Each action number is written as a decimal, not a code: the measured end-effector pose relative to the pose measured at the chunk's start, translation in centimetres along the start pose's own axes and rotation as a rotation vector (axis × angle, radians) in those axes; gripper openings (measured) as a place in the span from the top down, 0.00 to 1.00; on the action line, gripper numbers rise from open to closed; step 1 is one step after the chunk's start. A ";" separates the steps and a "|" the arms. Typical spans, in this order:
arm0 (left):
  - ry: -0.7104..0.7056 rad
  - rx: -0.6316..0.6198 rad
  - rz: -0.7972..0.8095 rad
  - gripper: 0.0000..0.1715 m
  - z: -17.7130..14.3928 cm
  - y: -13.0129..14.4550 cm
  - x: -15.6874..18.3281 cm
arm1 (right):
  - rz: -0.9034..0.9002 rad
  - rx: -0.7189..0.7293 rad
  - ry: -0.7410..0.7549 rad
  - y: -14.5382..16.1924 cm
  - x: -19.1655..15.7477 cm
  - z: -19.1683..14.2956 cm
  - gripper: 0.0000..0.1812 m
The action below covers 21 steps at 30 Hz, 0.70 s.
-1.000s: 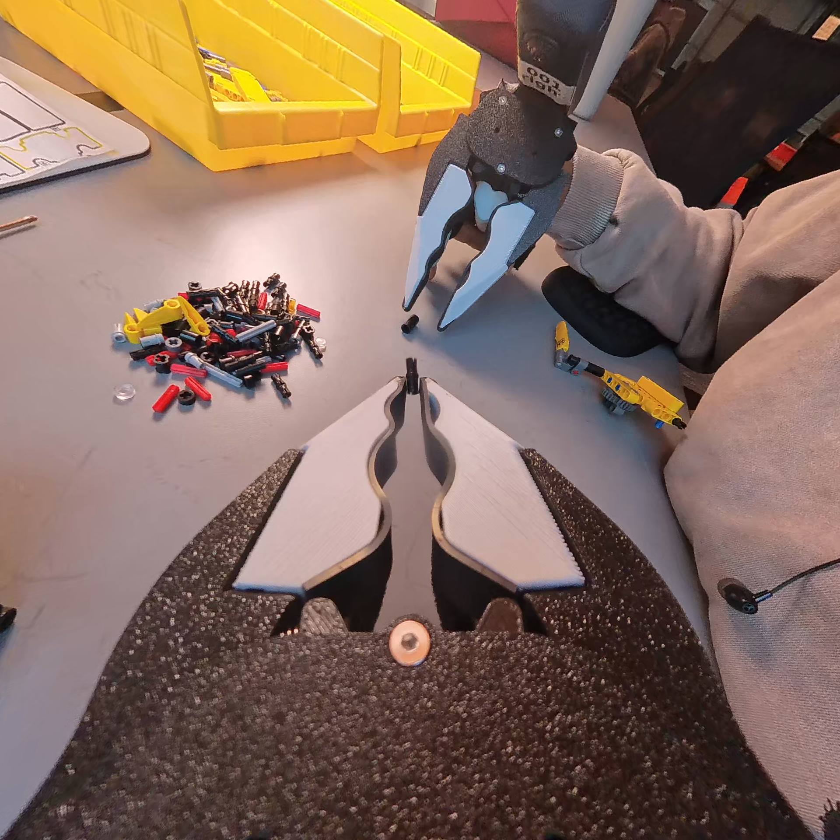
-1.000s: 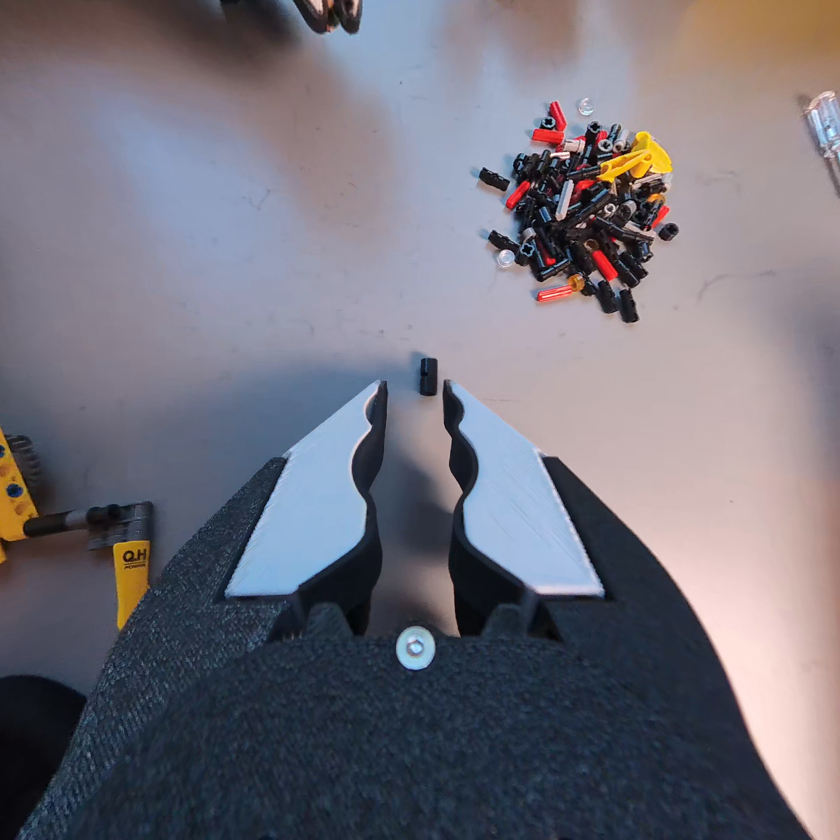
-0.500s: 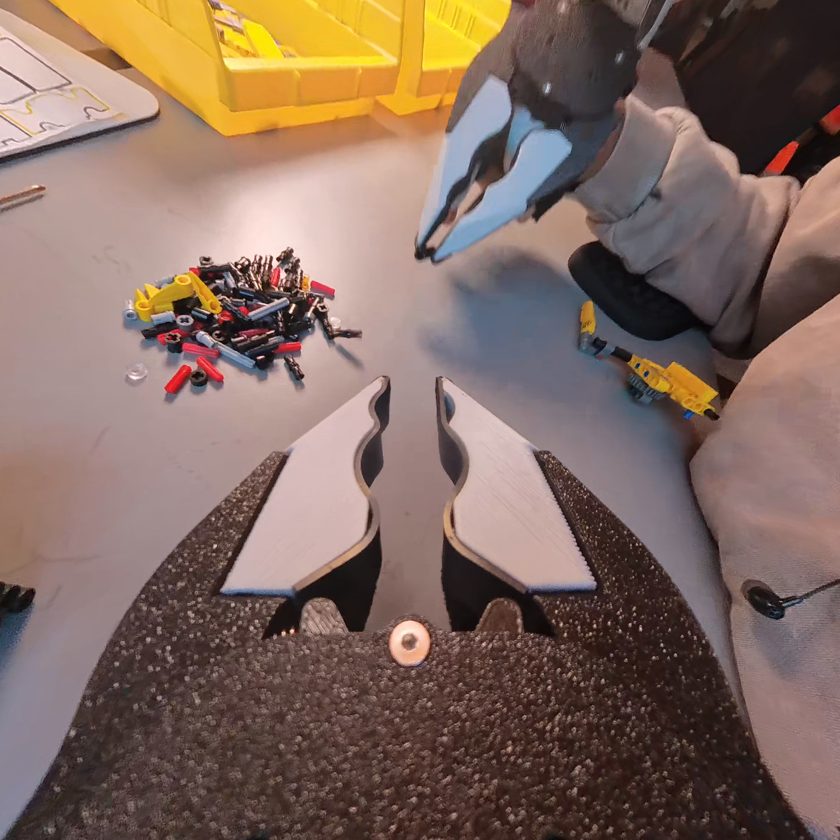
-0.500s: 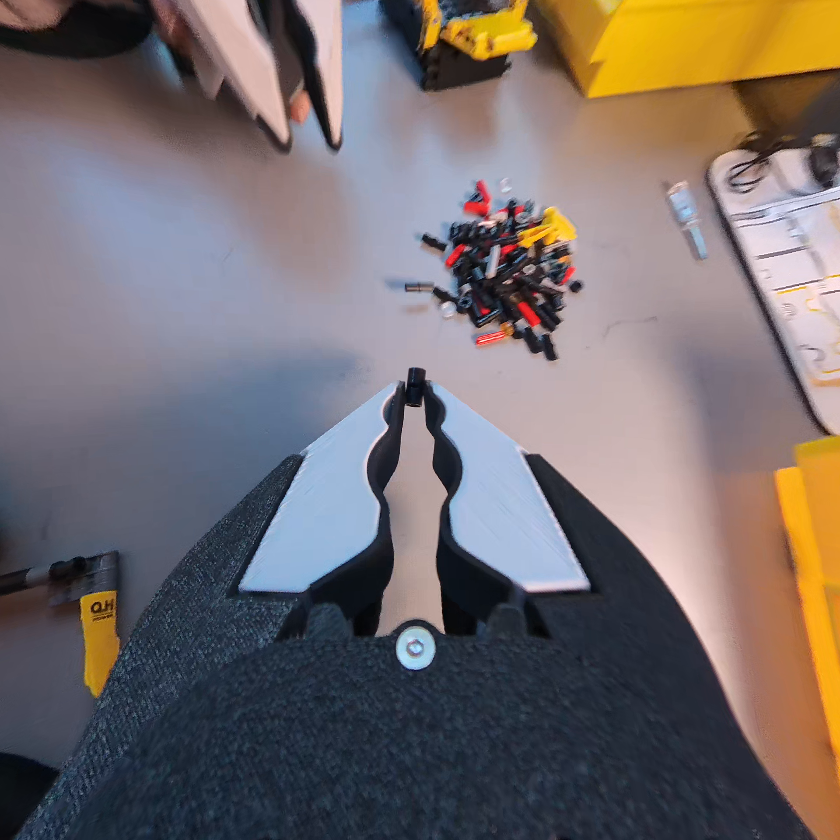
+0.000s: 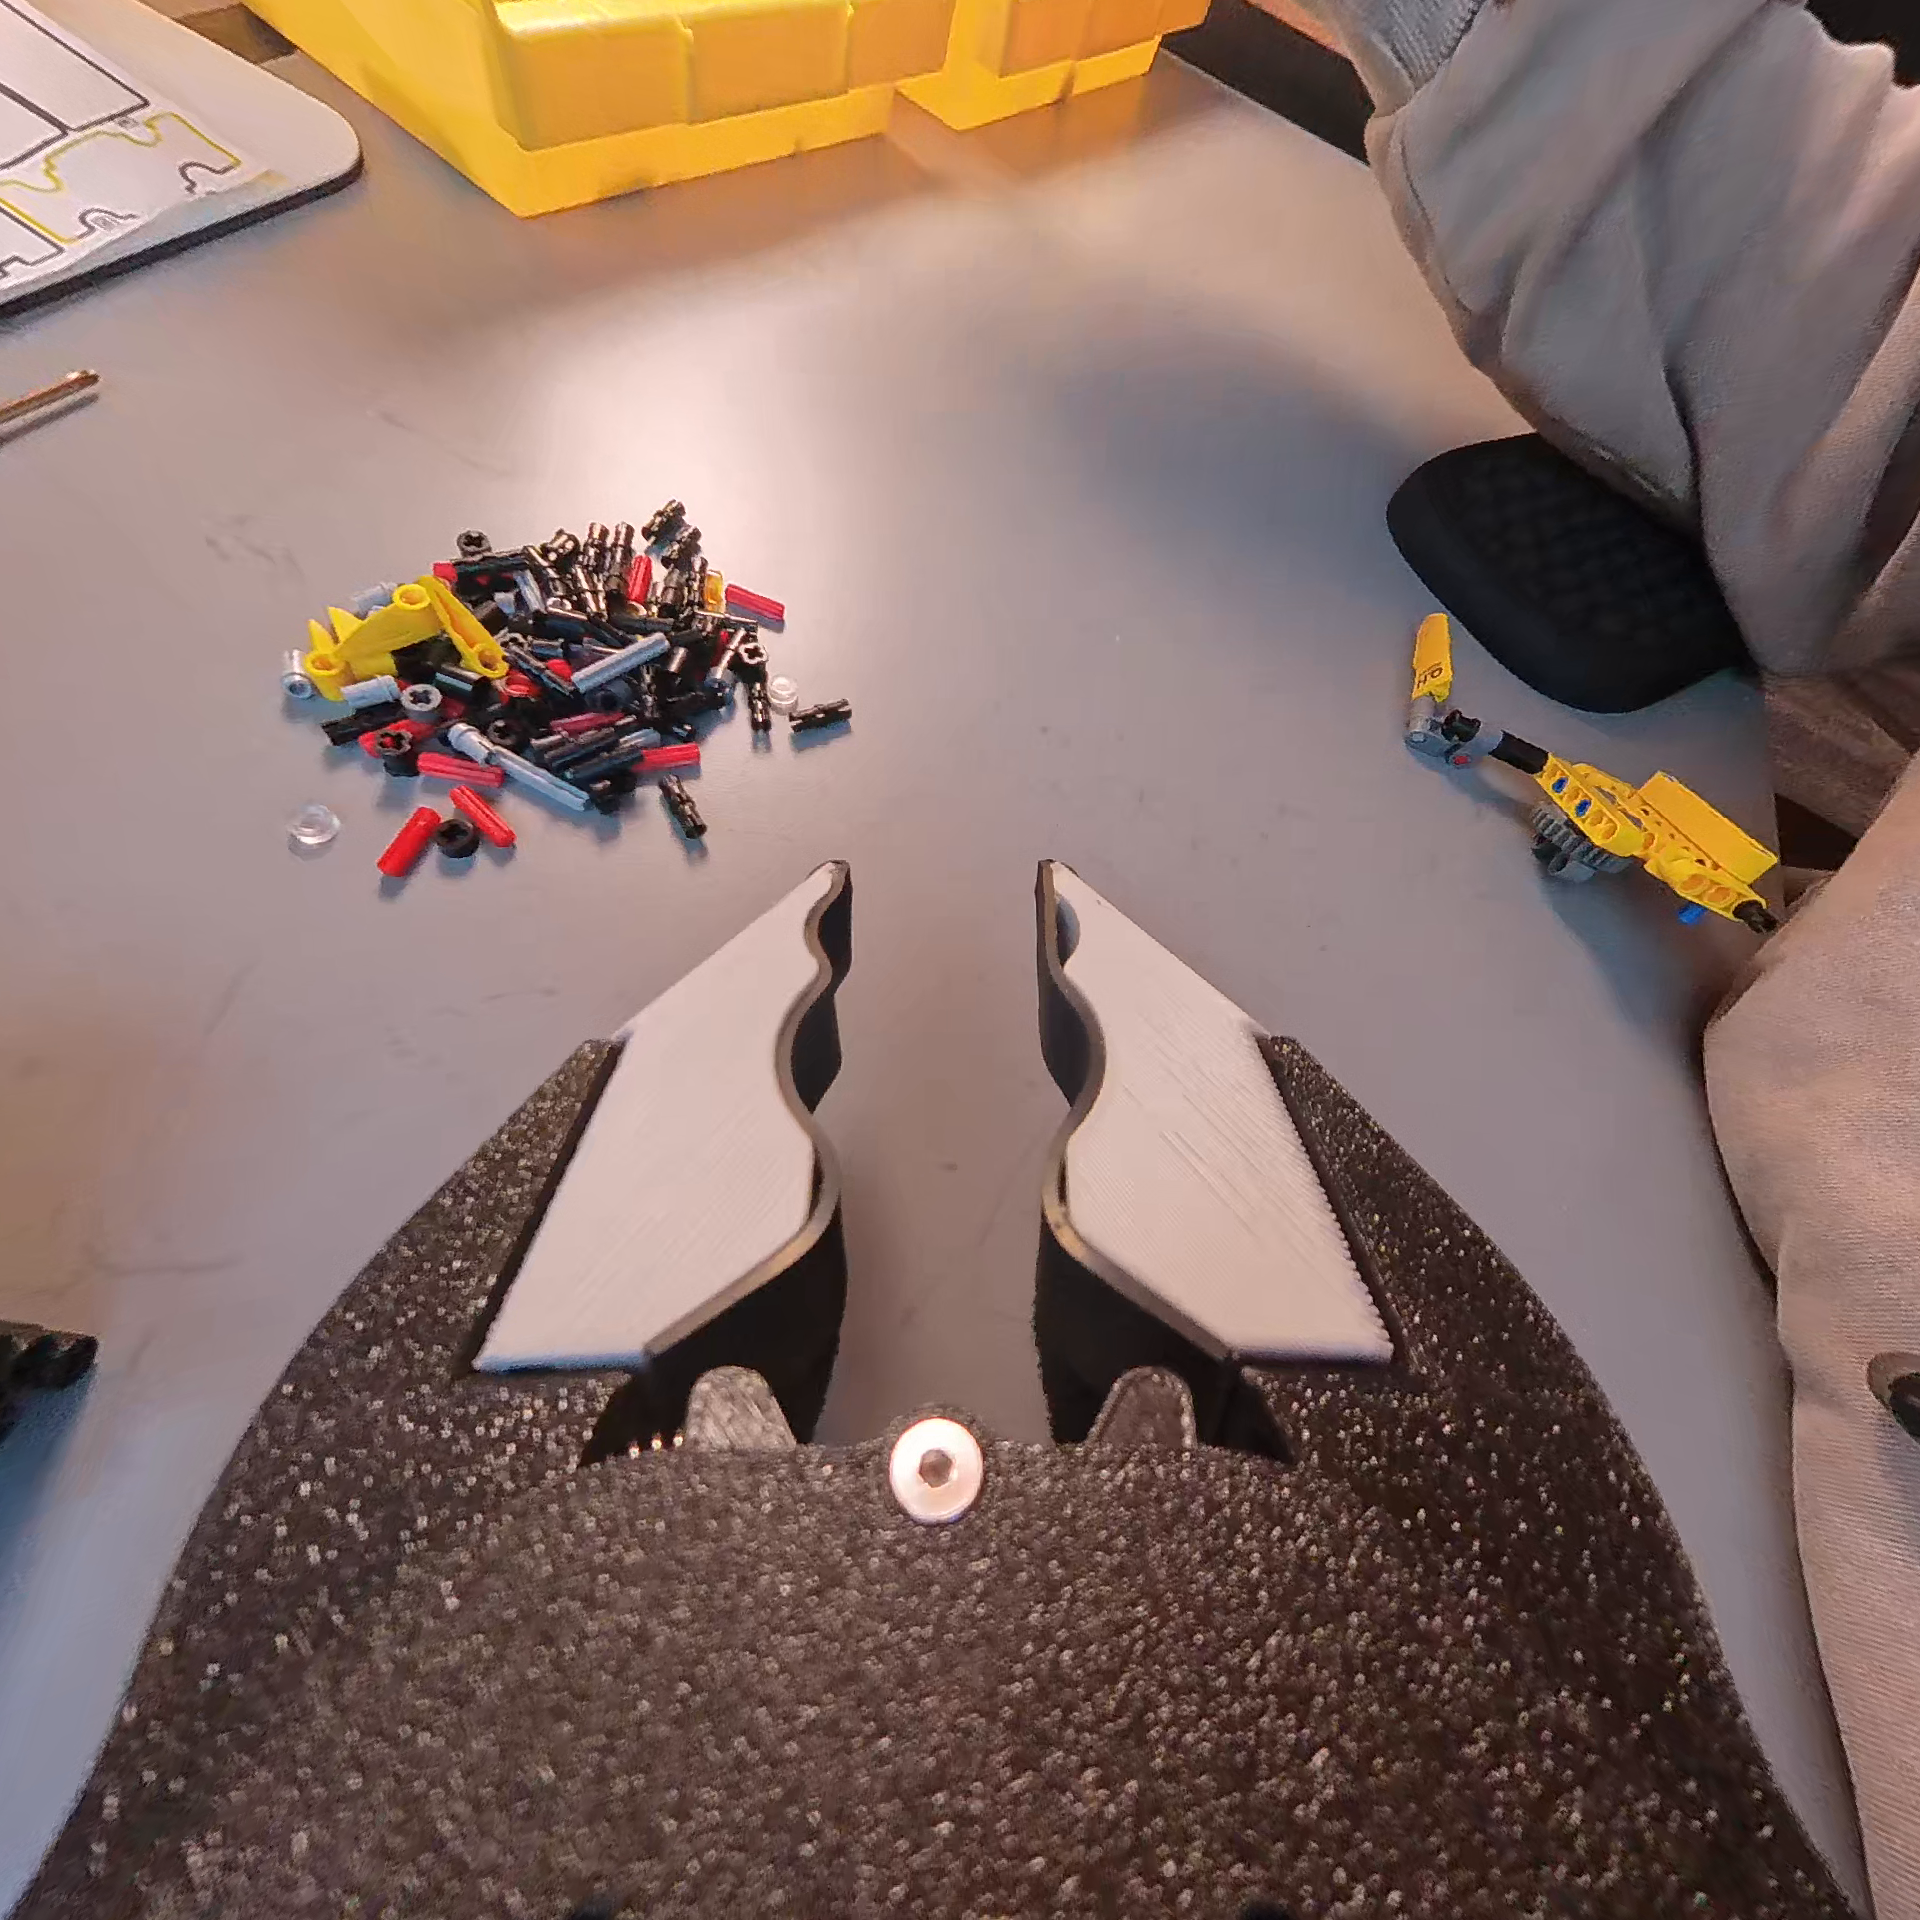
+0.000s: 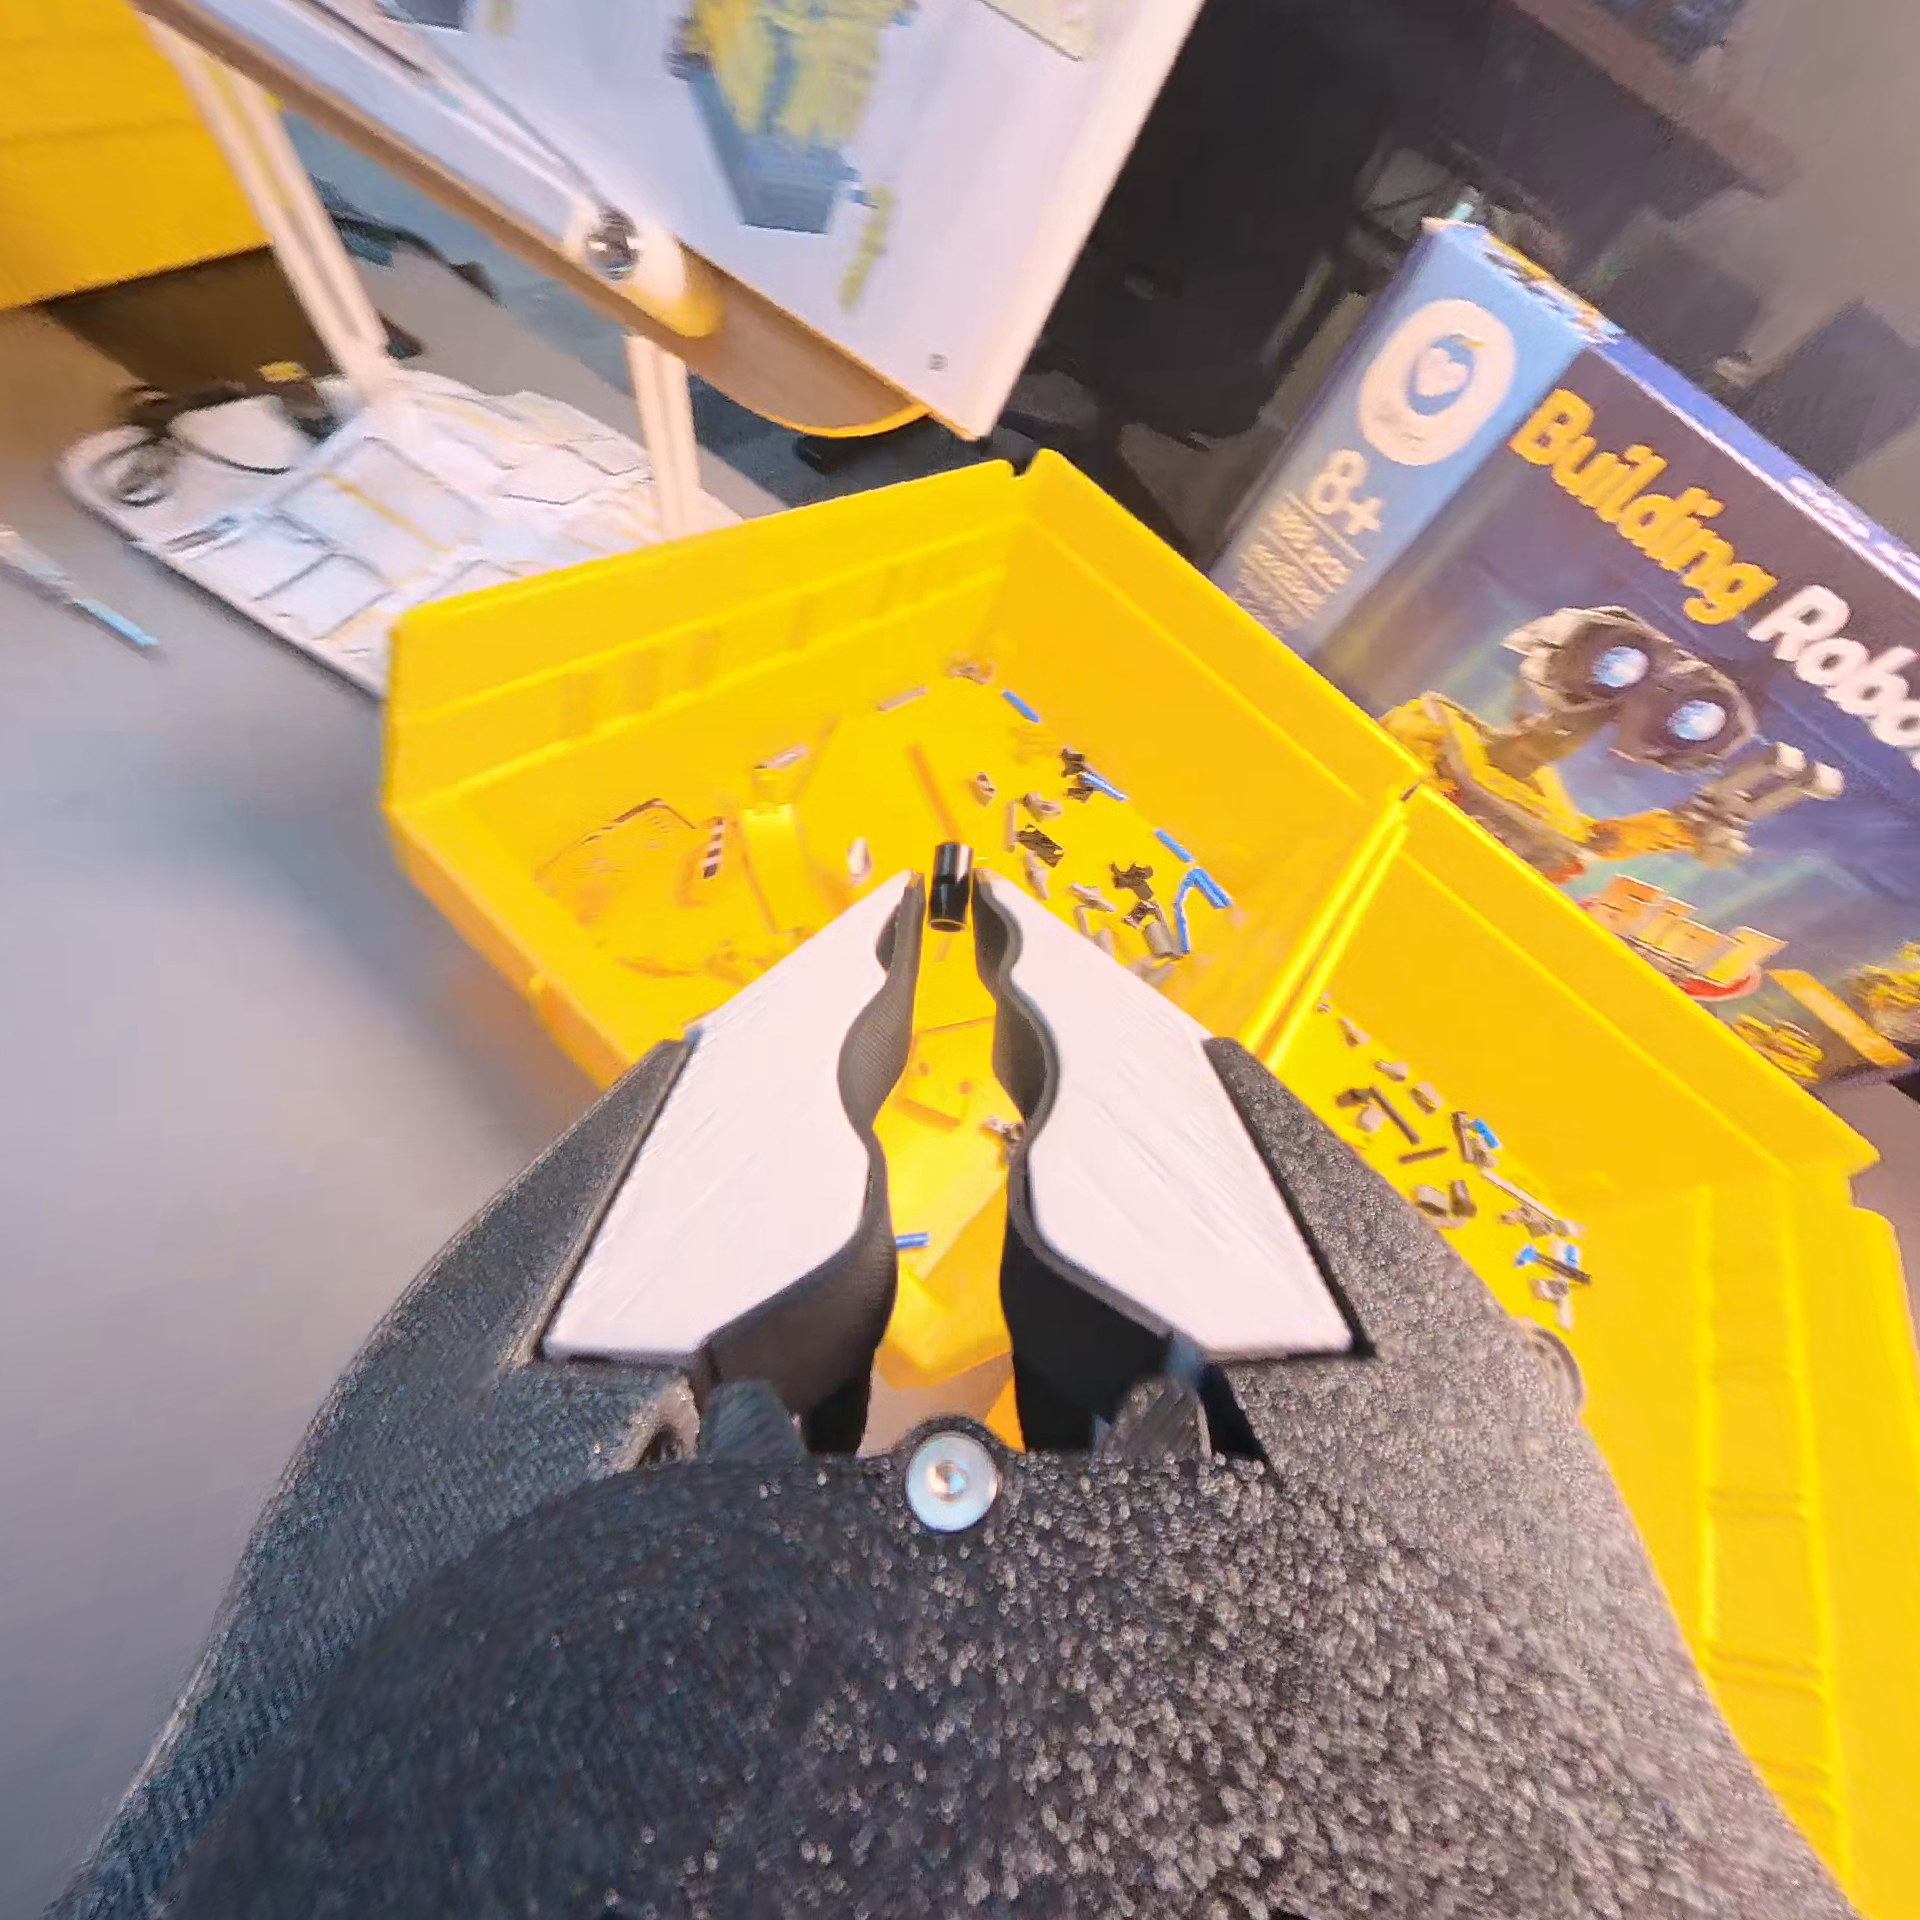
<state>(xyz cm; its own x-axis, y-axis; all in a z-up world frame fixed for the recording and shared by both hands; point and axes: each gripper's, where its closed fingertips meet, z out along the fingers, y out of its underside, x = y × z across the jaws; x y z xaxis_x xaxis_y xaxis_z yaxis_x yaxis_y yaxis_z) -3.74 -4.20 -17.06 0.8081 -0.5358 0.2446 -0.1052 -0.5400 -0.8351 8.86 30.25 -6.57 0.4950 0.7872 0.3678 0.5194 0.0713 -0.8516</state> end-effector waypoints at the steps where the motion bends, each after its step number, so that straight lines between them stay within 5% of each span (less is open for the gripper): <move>1: -0.001 0.002 -0.006 0.80 0.0 0.0 -0.1 | 0.016 0.000 0.041 -0.1 0.7 0.4 0.92; 5: -0.005 0.015 -0.023 0.80 -0.2 -0.2 -0.3 | 0.038 0.135 0.004 -2.6 -1.7 0.2 0.85; 8: -0.003 0.012 -0.025 0.80 -0.1 -0.1 -0.3 | -0.042 0.140 -0.444 -3.9 -12.5 -1.3 0.87; 10: -0.004 0.004 -0.021 0.80 -0.1 0.0 -0.3 | -0.109 -0.006 -0.762 -1.7 -20.5 -3.1 0.87; 12: -0.008 0.004 -0.014 0.81 -0.1 0.0 -0.2 | -0.212 -0.125 -0.931 1.0 -26.3 -4.4 0.89; 16: -0.014 0.009 -0.012 0.81 -0.5 0.1 -0.2 | -0.266 -0.246 -1.000 3.7 -32.1 -4.7 0.90; 21: -0.026 -0.008 0.008 0.82 -0.6 0.4 -0.4 | -0.244 -0.268 -0.952 3.8 -32.9 -3.7 0.93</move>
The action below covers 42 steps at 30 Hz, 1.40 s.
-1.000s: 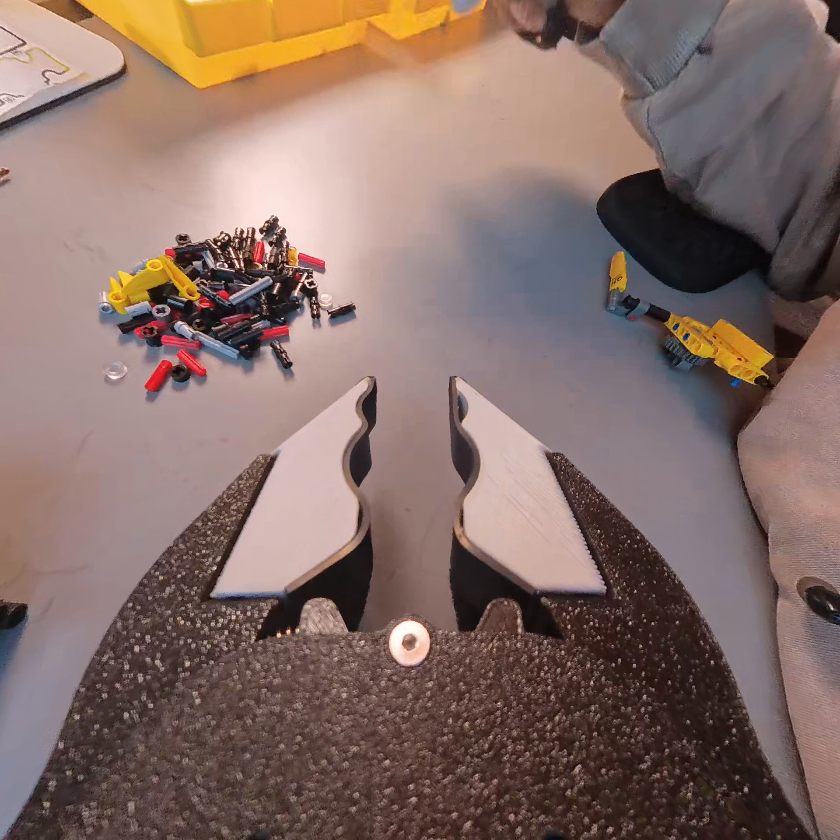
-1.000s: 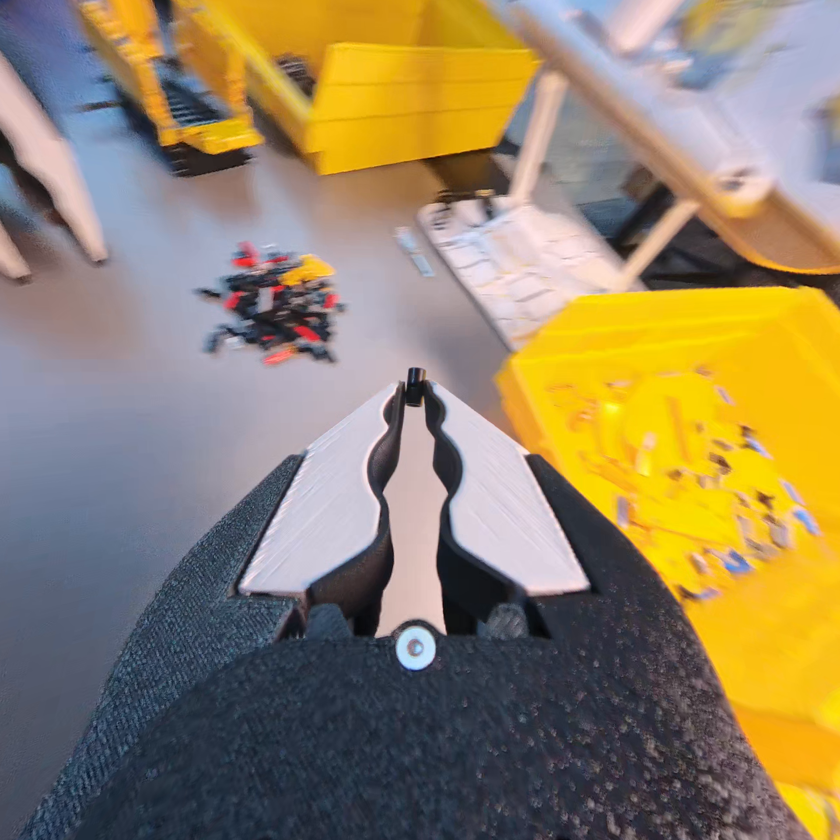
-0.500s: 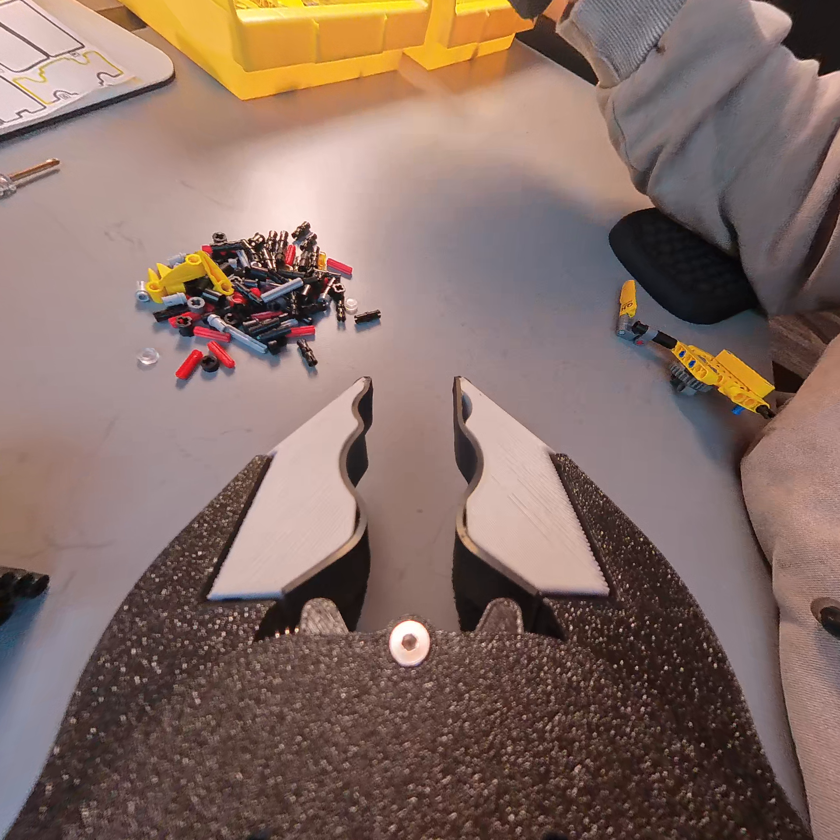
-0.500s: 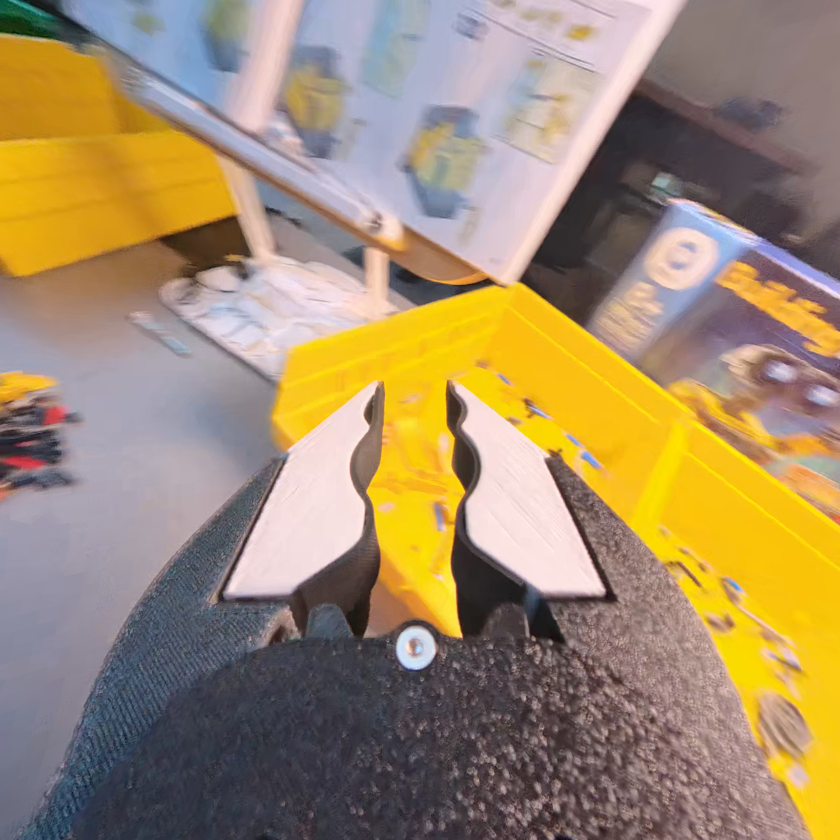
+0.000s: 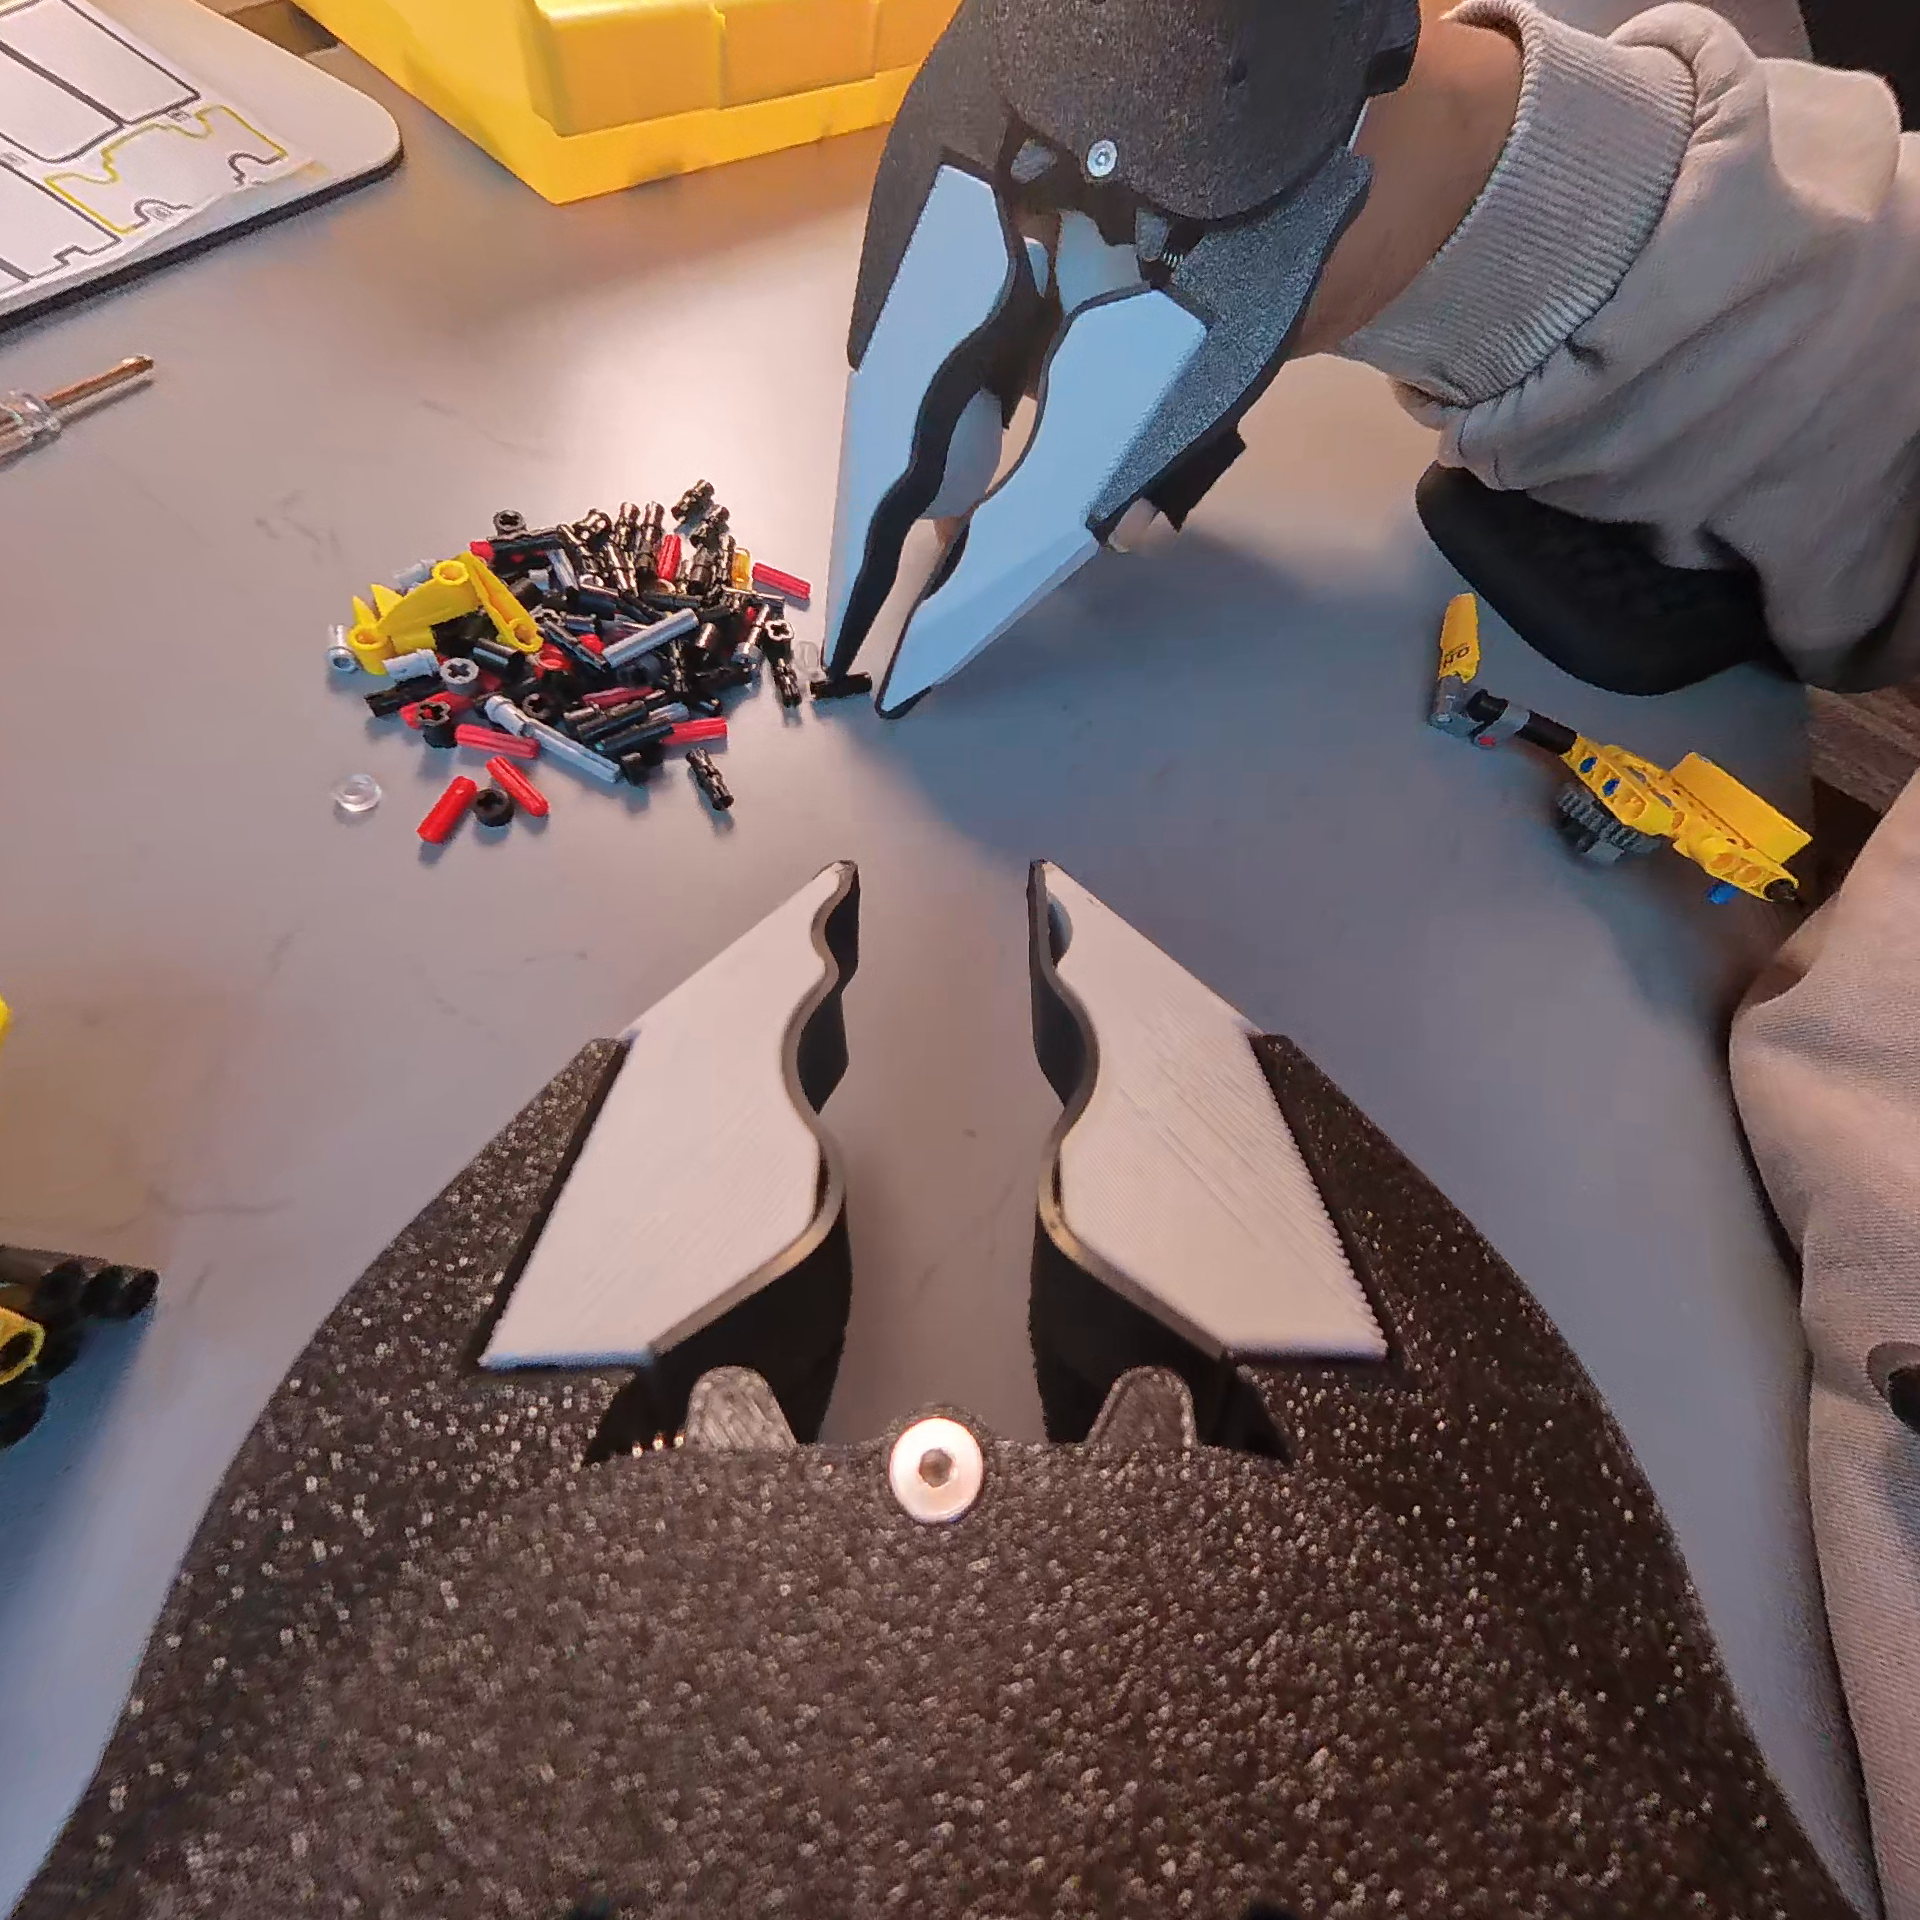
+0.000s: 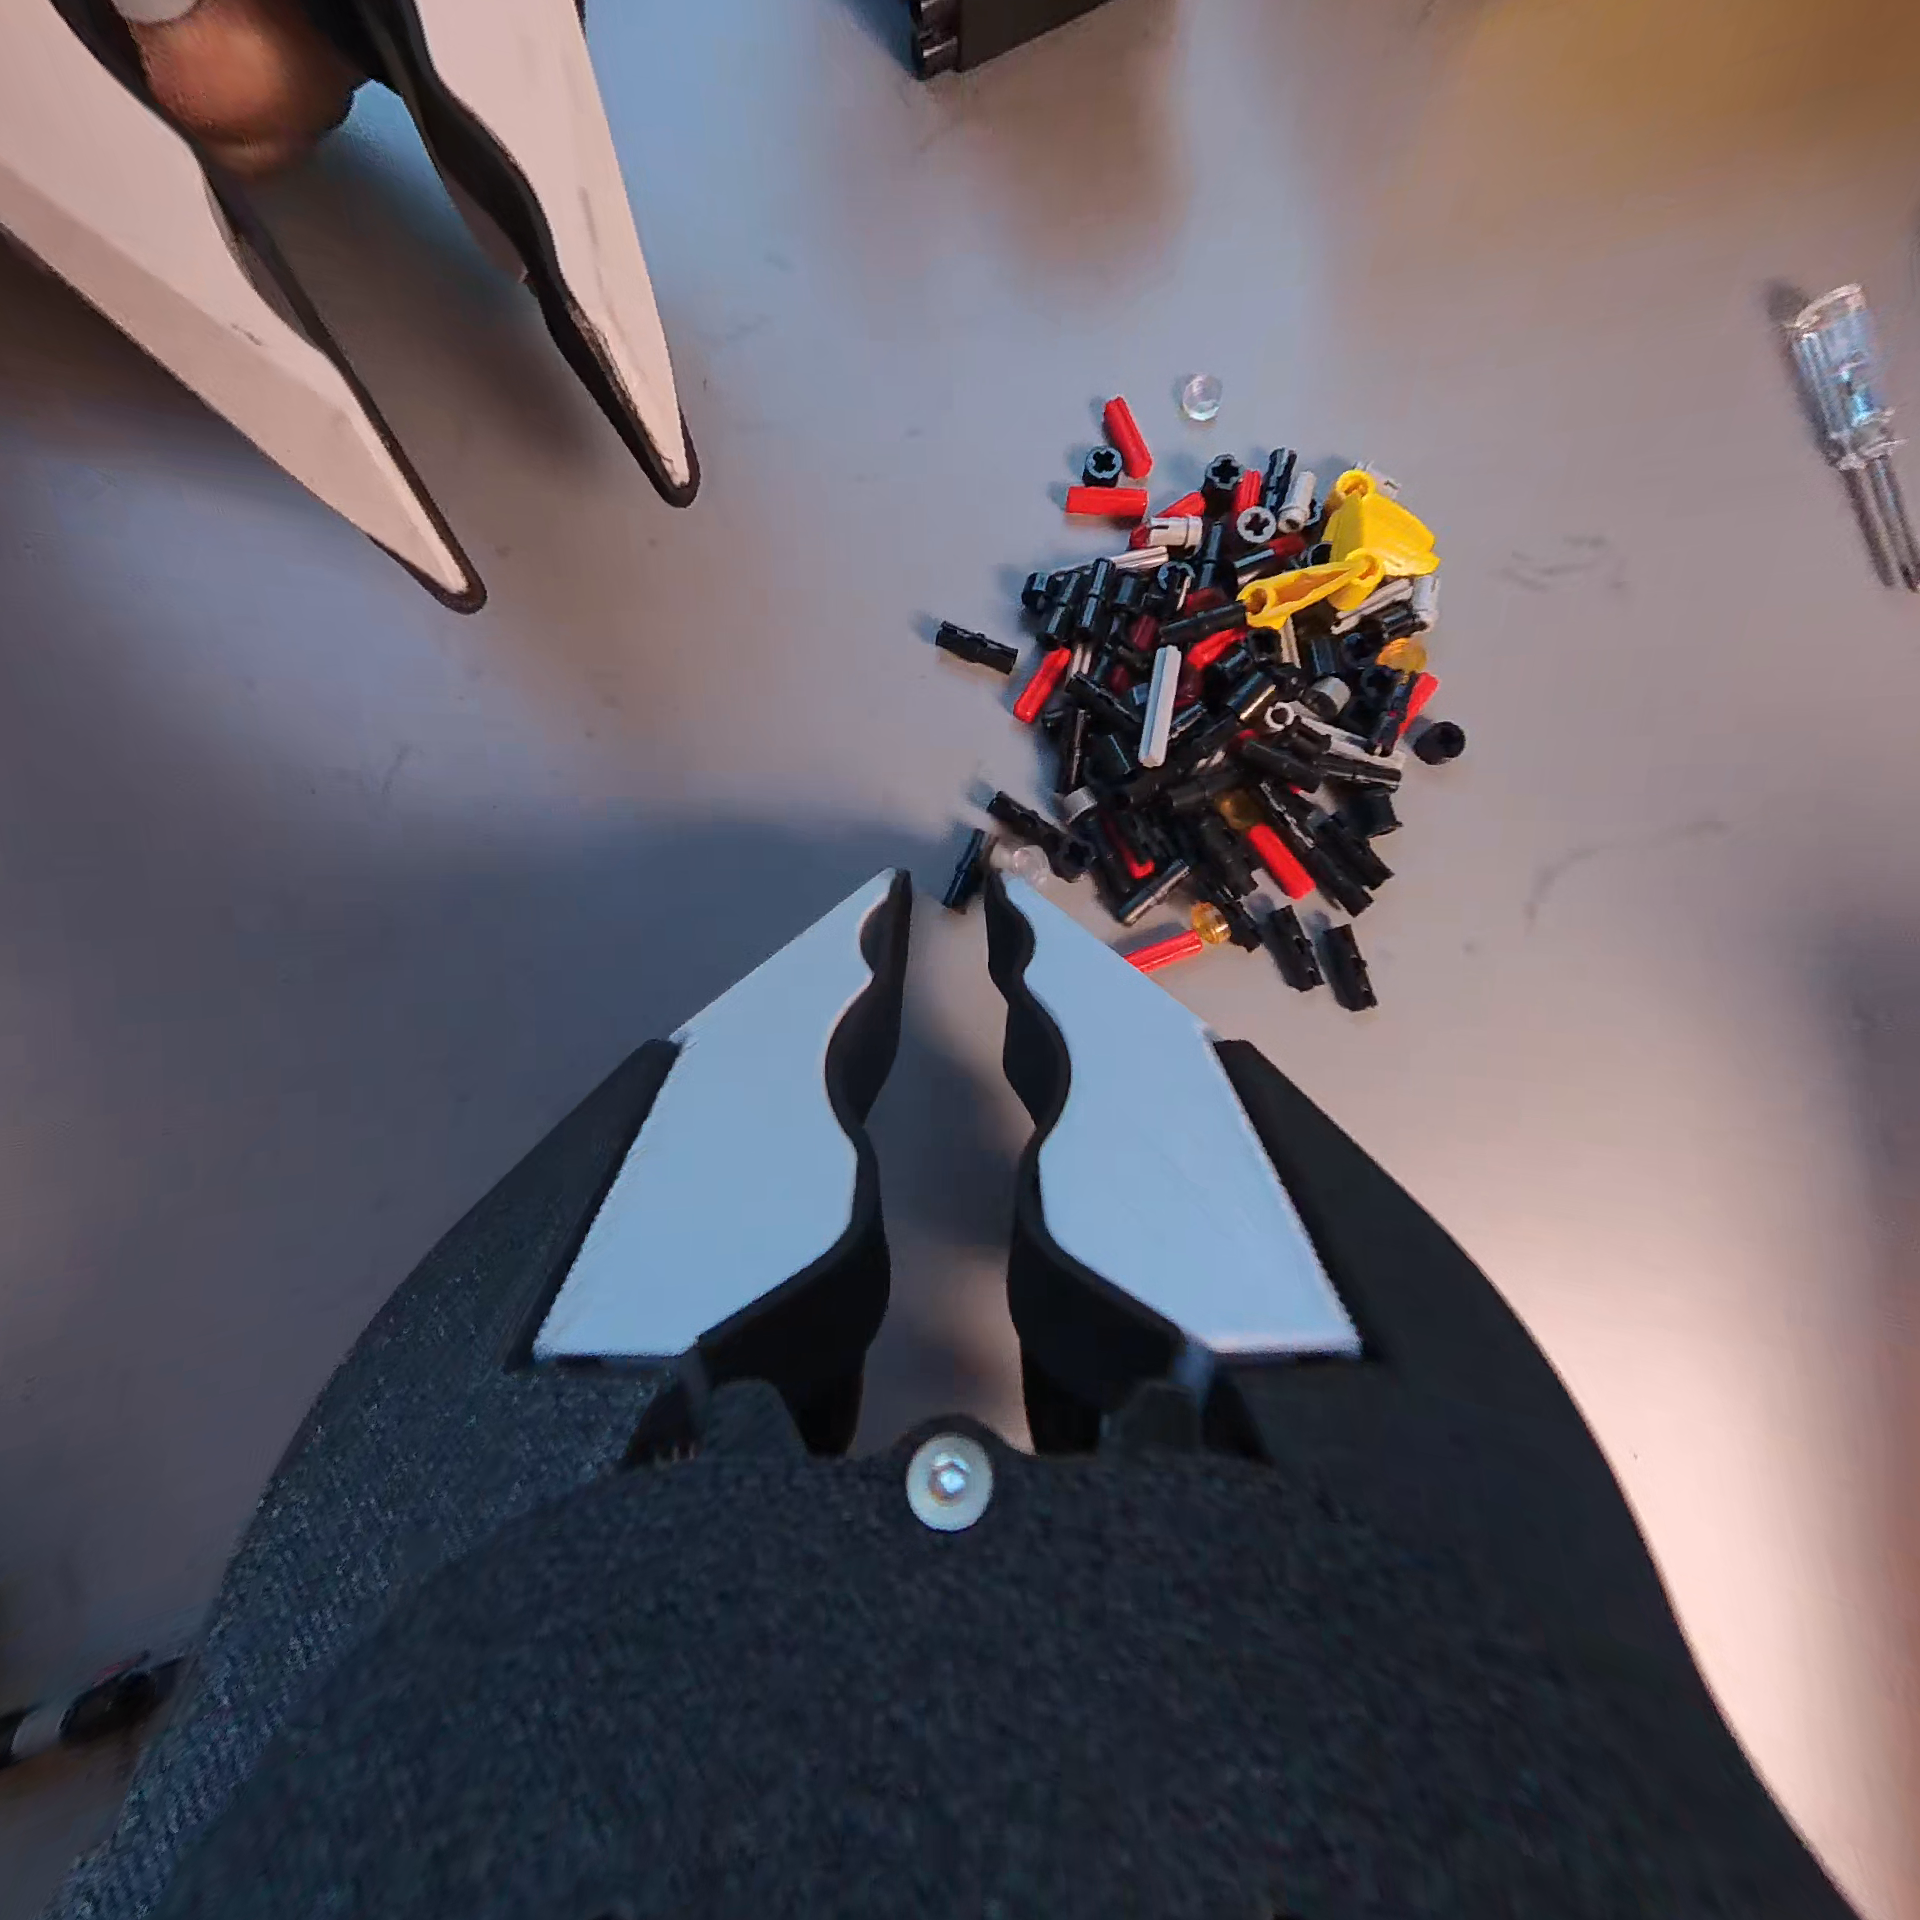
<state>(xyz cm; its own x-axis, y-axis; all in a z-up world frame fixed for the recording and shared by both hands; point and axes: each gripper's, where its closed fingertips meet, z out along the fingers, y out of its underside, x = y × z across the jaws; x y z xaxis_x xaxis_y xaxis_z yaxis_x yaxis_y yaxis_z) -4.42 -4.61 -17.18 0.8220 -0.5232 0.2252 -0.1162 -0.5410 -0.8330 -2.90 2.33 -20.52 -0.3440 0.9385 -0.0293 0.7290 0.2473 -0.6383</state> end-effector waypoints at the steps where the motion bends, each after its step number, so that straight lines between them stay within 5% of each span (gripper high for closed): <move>1: 0.000 -0.004 0.005 0.82 0.0 0.1 0.1 | -0.005 -0.002 0.009 0.0 0.1 0.1 0.94; 8: -0.007 -0.017 0.016 0.82 0.2 0.2 0.1 | -0.056 0.080 0.028 -1.6 0.1 -0.4 0.98; 13: -0.004 -0.031 0.024 0.82 0.3 0.4 0.2 | -0.079 0.166 0.272 -3.6 5.1 -1.0 0.98; 16: -0.010 -0.039 0.038 0.82 0.4 0.5 0.3 | -0.085 0.227 0.244 -4.1 5.2 -0.9 0.91; 20: -0.021 -0.036 0.051 0.82 0.3 0.5 0.3 | -0.164 0.304 0.094 -5.0 1.5 -5.3 0.90; 24: -0.013 -0.049 0.050 0.82 0.4 0.7 0.4 | -0.225 0.133 -0.259 0.6 -6.9 -9.2 0.88; 32: 0.002 -0.084 0.071 0.83 1.0 1.1 0.9 | -0.177 -0.257 -0.253 12.8 -12.0 -10.1 0.87; 36: 0.036 -0.055 0.073 0.83 1.0 0.6 1.6 | -0.234 -0.133 -0.170 10.5 -11.7 -9.7 0.99; 42: 0.306 0.121 -0.015 0.81 0.6 -2.3 6.4 | -0.379 0.188 0.048 2.5 -9.5 -9.5 0.99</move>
